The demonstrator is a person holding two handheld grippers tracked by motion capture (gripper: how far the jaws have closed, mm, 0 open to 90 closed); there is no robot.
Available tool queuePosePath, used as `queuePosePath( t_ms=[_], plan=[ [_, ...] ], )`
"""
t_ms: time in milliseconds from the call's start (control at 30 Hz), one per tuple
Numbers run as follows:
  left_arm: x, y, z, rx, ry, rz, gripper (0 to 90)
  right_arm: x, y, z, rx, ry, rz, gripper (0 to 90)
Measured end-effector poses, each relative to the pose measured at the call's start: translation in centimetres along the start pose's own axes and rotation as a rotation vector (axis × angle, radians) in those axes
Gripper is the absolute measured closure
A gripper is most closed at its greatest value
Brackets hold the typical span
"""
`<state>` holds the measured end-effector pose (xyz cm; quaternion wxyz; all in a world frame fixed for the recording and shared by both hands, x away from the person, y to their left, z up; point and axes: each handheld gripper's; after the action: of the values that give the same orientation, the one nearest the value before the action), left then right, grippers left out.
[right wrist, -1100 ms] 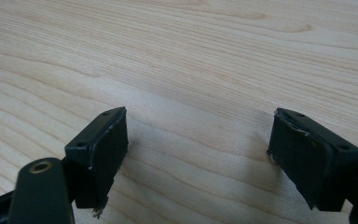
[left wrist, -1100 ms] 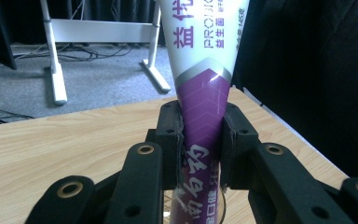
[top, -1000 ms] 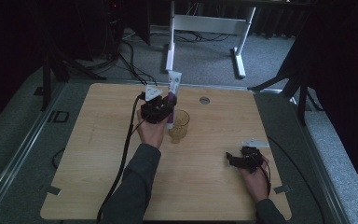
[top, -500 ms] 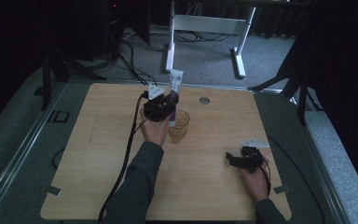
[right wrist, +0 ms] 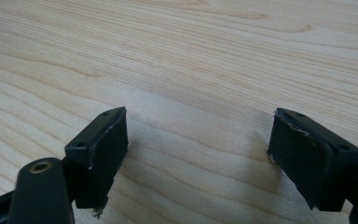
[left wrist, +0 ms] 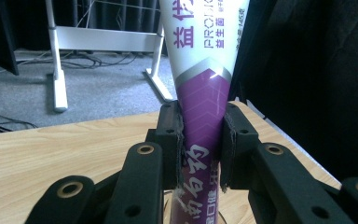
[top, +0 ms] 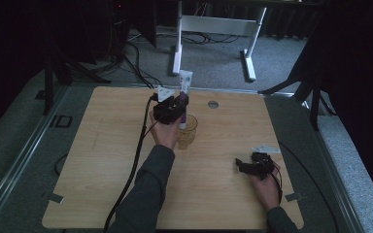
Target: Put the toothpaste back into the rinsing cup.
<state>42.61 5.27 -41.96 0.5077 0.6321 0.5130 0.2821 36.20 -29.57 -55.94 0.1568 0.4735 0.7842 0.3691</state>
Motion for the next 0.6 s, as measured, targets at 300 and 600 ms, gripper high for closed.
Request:
queuePosePath(
  t_ms=[300,600],
  plan=[
    [-0.2,-0.3,0.5,-0.019,0.030,-0.009,72.4,0.0,0.0,0.0,0.000,0.001,-0.001,19.4],
    [-0.3,-0.5,1.1,-0.033,0.039,-0.023,72.3,0.0,0.0,0.0,0.000,0.000,-0.001,19.4]
  ],
)
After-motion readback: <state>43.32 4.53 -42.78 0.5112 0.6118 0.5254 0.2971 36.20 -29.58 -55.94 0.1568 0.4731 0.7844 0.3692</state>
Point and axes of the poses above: each handheld gripper's, and its own axes: z roughly forward along the jaws, y roughly out of its top, x roughly to its left, and after that the axes turned 9 degrees about y, right-handed
